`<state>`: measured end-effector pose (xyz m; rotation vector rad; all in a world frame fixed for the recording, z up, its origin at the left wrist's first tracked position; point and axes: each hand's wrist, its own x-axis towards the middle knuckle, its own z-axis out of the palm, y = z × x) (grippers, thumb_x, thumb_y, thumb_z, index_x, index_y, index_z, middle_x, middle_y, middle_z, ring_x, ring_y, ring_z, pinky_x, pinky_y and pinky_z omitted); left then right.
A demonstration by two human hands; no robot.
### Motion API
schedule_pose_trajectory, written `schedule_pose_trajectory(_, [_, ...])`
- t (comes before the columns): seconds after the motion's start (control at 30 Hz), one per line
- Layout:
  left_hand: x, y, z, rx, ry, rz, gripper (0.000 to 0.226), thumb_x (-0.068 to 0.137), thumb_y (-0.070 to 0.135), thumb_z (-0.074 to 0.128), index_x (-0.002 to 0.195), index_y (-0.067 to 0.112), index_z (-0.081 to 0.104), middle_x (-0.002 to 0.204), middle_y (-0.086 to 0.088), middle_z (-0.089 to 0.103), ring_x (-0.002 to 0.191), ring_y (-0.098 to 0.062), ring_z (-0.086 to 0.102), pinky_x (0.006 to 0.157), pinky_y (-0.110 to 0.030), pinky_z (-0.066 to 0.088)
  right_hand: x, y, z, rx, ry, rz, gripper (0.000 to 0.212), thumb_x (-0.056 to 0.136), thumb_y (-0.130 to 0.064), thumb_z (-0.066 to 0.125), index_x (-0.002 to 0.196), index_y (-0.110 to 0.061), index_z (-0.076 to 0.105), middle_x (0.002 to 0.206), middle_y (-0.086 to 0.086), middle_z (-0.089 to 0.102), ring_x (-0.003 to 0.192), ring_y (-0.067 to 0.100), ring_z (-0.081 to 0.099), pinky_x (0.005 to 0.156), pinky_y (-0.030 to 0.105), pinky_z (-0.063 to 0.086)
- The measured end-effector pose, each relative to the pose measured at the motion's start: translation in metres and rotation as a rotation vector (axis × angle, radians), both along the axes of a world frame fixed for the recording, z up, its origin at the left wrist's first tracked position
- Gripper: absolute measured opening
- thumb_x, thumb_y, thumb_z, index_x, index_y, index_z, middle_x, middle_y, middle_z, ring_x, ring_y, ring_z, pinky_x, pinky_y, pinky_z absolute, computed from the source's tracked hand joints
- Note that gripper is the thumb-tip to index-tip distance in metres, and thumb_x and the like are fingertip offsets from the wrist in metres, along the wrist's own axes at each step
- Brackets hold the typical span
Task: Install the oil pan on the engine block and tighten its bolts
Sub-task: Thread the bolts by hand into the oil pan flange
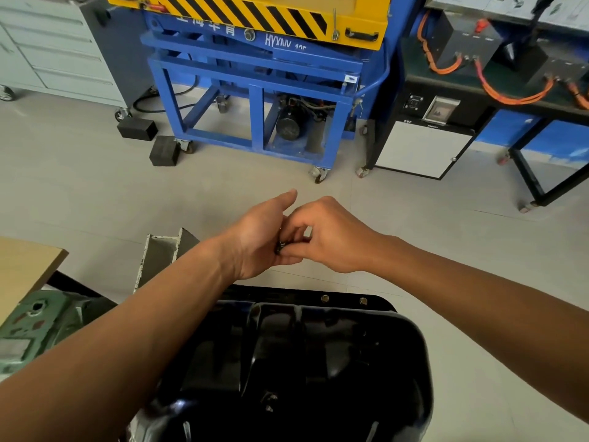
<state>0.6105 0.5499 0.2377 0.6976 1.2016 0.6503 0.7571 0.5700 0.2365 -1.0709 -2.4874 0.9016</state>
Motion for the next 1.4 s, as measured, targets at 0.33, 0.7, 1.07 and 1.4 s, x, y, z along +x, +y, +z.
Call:
schedule_pose_trajectory(0.33, [0.000,-0.005,-0.004,-0.012,0.077,-0.076,0.060,0.102,0.059,0.033,0.070,0.013,0.055,0.063,-0.003,0.047,0.049,-0.012,0.030,0.039,-0.019,0.017,0.011,-0.017,-0.015,-0.130,0.390,-0.052,0.011,0.081,-0.001,0.079,0.091,-0.002,0.075,0.082,0.007,0.075,0.072,0.018,0.073,0.073,0.035,0.061])
schedule_pose_trajectory(0.7, [-0.002,-0.003,-0.005,0.007,-0.008,0.163,0.064,0.101,0.063,0.027,0.060,0.018,0.044,0.059,0.000,0.040,0.048,-0.013,0.021,0.042,-0.022,0.014,-0.013,-0.023,-0.017,0.024,0.517,-0.104,0.008,0.081,0.000,0.077,0.087,-0.005,0.078,0.080,-0.002,0.076,0.070,0.010,0.071,0.070,0.022,0.055])
schedule_pose_trajectory(1.07, [-0.032,0.007,-0.017,0.012,0.234,0.385,0.052,0.102,0.053,0.039,0.092,0.008,0.064,0.073,-0.002,0.048,0.041,-0.008,0.029,0.036,-0.021,0.022,0.018,-0.009,-0.055,0.289,0.117,0.425,0.003,0.084,-0.001,0.077,0.084,0.002,0.077,0.091,0.012,0.075,0.082,0.025,0.070,0.074,0.036,0.057])
schedule_pose_trajectory(1.4, [-0.028,0.015,-0.017,0.010,0.159,0.402,0.048,0.100,0.054,0.044,0.091,0.010,0.063,0.074,-0.001,0.048,0.041,-0.007,0.030,0.034,-0.020,0.023,0.006,-0.005,-0.052,0.228,-0.065,0.646,0.011,0.091,0.000,0.066,0.088,0.006,0.075,0.091,0.016,0.074,0.083,0.033,0.066,0.068,0.042,0.053])
